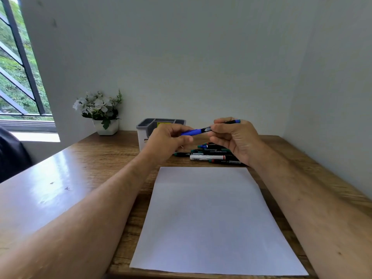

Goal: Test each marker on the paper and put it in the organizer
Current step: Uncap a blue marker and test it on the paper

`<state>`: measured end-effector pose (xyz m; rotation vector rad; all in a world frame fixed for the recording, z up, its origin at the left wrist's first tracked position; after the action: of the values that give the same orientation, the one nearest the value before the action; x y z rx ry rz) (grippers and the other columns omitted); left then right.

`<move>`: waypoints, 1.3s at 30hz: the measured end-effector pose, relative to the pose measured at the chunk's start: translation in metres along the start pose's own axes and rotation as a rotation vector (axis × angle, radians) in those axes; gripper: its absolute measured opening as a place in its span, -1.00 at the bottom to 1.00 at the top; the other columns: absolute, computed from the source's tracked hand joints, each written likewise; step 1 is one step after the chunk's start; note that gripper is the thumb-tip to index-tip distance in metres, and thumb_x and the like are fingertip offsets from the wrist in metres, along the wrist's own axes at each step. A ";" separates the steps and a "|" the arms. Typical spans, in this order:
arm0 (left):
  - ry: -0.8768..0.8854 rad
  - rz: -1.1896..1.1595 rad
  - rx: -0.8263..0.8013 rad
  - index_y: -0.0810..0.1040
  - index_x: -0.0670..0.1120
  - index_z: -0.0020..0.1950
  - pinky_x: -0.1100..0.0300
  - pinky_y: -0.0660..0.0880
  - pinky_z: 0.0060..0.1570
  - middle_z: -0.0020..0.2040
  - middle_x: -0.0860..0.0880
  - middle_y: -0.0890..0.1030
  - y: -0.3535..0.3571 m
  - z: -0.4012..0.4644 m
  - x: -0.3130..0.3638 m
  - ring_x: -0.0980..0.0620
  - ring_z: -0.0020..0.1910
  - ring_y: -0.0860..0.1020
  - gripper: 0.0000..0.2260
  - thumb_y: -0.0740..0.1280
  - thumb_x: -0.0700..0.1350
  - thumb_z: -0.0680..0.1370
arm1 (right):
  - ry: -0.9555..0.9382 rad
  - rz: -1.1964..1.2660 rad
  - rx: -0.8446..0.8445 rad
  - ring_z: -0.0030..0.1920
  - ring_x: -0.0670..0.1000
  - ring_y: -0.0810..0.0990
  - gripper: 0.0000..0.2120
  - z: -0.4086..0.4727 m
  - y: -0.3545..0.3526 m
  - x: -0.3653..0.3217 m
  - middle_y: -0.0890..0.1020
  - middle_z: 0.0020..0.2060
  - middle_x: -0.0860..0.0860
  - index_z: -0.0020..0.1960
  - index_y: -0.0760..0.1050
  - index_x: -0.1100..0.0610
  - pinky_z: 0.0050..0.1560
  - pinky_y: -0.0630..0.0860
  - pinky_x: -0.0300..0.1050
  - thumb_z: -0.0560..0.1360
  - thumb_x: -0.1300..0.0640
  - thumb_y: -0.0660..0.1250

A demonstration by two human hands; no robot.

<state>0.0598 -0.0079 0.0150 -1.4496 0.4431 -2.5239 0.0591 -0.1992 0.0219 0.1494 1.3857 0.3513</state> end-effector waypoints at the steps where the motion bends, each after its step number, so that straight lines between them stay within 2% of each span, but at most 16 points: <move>1: -0.016 -0.056 0.011 0.67 -0.07 0.13 0.10 0.60 -0.11 -0.24 0.03 0.65 -0.002 0.000 0.000 -0.04 -0.25 0.55 -0.79 0.44 -0.24 0.51 | 0.000 -0.060 0.001 -0.27 0.08 0.72 -0.86 -0.001 -0.002 -0.002 0.71 -0.23 0.21 -0.03 0.60 0.28 -0.26 0.68 -0.14 0.43 0.42 0.45; 4: -0.025 -0.080 0.059 0.67 -0.07 0.06 0.15 0.64 -0.13 -0.09 -0.08 0.69 -0.007 -0.002 0.004 -0.08 -0.23 0.56 -0.78 0.44 -0.32 0.49 | -0.032 -0.433 -0.029 -0.34 0.05 0.68 -0.87 -0.003 -0.004 -0.007 0.70 -0.24 0.18 -0.07 0.61 0.26 -0.31 0.67 -0.12 0.41 0.38 0.49; 7: 0.000 0.045 0.051 0.68 -0.02 -0.04 0.12 0.64 -0.05 -0.08 0.01 0.69 -0.004 -0.004 0.008 -0.07 -0.13 0.63 -0.76 0.46 -0.35 0.45 | -0.118 -0.966 -0.087 -0.43 0.00 0.64 -0.86 -0.004 0.002 -0.005 0.72 -0.28 0.08 -0.10 0.58 0.13 -0.44 0.56 -0.16 0.43 0.22 0.53; 9: 0.019 0.131 0.053 0.67 0.04 -0.11 0.12 0.62 0.02 -0.12 0.07 0.69 -0.002 -0.004 0.009 0.02 -0.08 0.65 -0.74 0.48 -0.34 0.43 | -0.157 -1.177 -0.163 -0.48 -0.11 0.61 -0.90 -0.008 0.012 0.001 0.72 -0.31 0.00 -0.05 0.56 0.02 -0.43 0.52 -0.21 0.50 0.06 0.47; 11: 0.046 0.157 0.066 0.67 0.02 -0.14 0.11 0.61 0.04 -0.14 0.06 0.69 -0.002 -0.004 0.011 0.07 -0.10 0.65 -0.74 0.48 -0.36 0.42 | -0.204 -1.285 -0.234 -0.46 -0.12 0.61 -0.88 -0.013 0.025 0.006 0.71 -0.32 -0.02 0.00 0.59 -0.02 -0.35 0.56 -0.16 0.57 -0.05 0.35; 14: 0.089 0.182 0.076 0.66 0.01 -0.13 0.13 0.61 0.04 -0.15 0.07 0.68 -0.002 -0.005 0.015 0.10 -0.11 0.64 -0.75 0.48 -0.35 0.42 | -0.265 -1.361 -0.244 -0.32 0.03 0.61 -0.81 -0.014 0.035 0.007 0.67 -0.28 0.03 -0.01 0.62 0.05 -0.23 0.54 -0.03 0.61 -0.01 0.28; 17: 0.124 0.261 0.018 0.69 0.00 0.00 0.22 0.58 0.07 -0.10 0.11 0.69 0.002 -0.006 0.016 0.17 -0.08 0.64 -0.78 0.51 -0.26 0.43 | -0.294 -1.387 -0.250 -0.36 -0.04 0.49 -0.83 -0.012 0.039 0.009 0.57 -0.34 -0.03 0.10 0.63 0.01 -0.33 0.36 -0.13 0.60 0.06 0.27; 19: 0.162 0.365 -0.014 0.69 0.04 0.11 0.25 0.54 0.09 -0.06 0.19 0.68 0.004 -0.006 0.017 0.22 -0.04 0.62 -0.77 0.49 -0.16 0.47 | -0.305 -1.372 -0.252 -0.38 -0.07 0.44 -0.81 -0.012 0.038 0.009 0.52 -0.38 -0.06 -0.08 0.60 -0.04 -0.33 0.31 -0.13 0.63 0.07 0.23; 21: 0.190 0.425 -0.018 0.68 0.06 0.16 0.29 0.50 0.07 -0.06 0.25 0.64 0.004 -0.006 0.019 0.26 -0.03 0.59 -0.76 0.46 -0.12 0.51 | -0.320 -1.354 -0.237 -0.39 -0.07 0.42 -0.66 -0.010 0.038 0.008 0.50 -0.41 -0.05 -0.29 0.46 -0.07 -0.34 0.28 -0.12 0.66 0.05 0.19; 22: 0.198 0.448 -0.019 0.67 0.07 0.17 0.33 0.47 0.04 -0.07 0.26 0.62 0.004 -0.006 0.020 0.28 -0.04 0.57 -0.76 0.44 -0.11 0.52 | -0.323 -1.355 -0.228 -0.40 -0.07 0.41 -0.63 -0.009 0.037 0.008 0.49 -0.42 -0.06 -0.33 0.43 -0.07 -0.36 0.26 -0.13 0.66 0.03 0.18; 24: 0.196 0.489 -0.030 0.67 0.08 0.18 0.33 0.44 0.01 -0.07 0.26 0.61 0.004 -0.007 0.020 0.29 -0.05 0.55 -0.76 0.42 -0.11 0.53 | -0.333 -1.365 -0.219 -0.42 -0.08 0.40 -0.66 -0.009 0.037 0.008 0.48 -0.45 -0.06 -0.31 0.47 -0.05 -0.39 0.23 -0.15 0.65 0.00 0.21; 27: 0.179 0.529 -0.042 0.65 0.07 0.19 0.23 0.48 0.07 -0.02 0.17 0.63 0.007 -0.008 0.020 0.20 -0.02 0.56 -0.77 0.39 -0.13 0.55 | -0.371 -1.363 -0.203 -0.46 -0.09 0.39 -0.73 -0.009 0.037 0.004 0.49 -0.48 -0.06 -0.25 0.54 -0.08 -0.42 0.24 -0.17 0.61 -0.03 0.25; 31: 0.178 0.583 -0.044 0.62 0.03 0.19 0.18 0.50 0.09 0.00 0.09 0.64 0.008 -0.011 0.023 0.12 0.00 0.56 -0.79 0.33 -0.16 0.59 | -0.408 -1.420 -0.181 -0.45 -0.01 0.43 -0.67 -0.011 0.042 0.003 0.51 -0.47 0.01 -0.22 0.62 0.05 -0.41 0.28 -0.10 0.60 -0.07 0.23; 35: 0.112 0.677 -0.032 0.59 0.01 0.16 0.16 0.49 -0.07 -0.06 0.03 0.62 -0.004 -0.014 0.017 0.08 -0.11 0.53 -0.82 0.23 -0.11 0.64 | -0.401 -1.465 -0.115 -0.31 0.07 0.56 -0.55 -0.011 0.033 -0.003 0.61 -0.39 0.06 -0.16 0.68 0.12 -0.28 0.47 0.01 0.59 -0.19 0.24; 39: -0.026 0.607 -0.022 0.50 -0.03 -0.02 0.16 0.36 -0.24 -0.14 0.02 0.54 -0.016 -0.019 0.009 0.07 -0.17 0.49 -0.84 0.16 -0.07 0.67 | -0.308 -1.434 -0.104 -0.33 0.03 0.53 -0.53 -0.012 0.029 -0.005 0.68 -0.26 0.12 -0.06 0.69 0.18 -0.33 0.38 -0.09 0.61 -0.18 0.21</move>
<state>0.0382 0.0071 0.0186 -1.1283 0.7714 -2.0159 0.0421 -0.1746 0.0333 -0.8232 0.8770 -0.7681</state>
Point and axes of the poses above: each hand's wrist, its own z-axis towards the middle knuckle, its own y-axis out of the palm, x = y × z, the point moved 7 cm from there along z, towards the middle knuckle
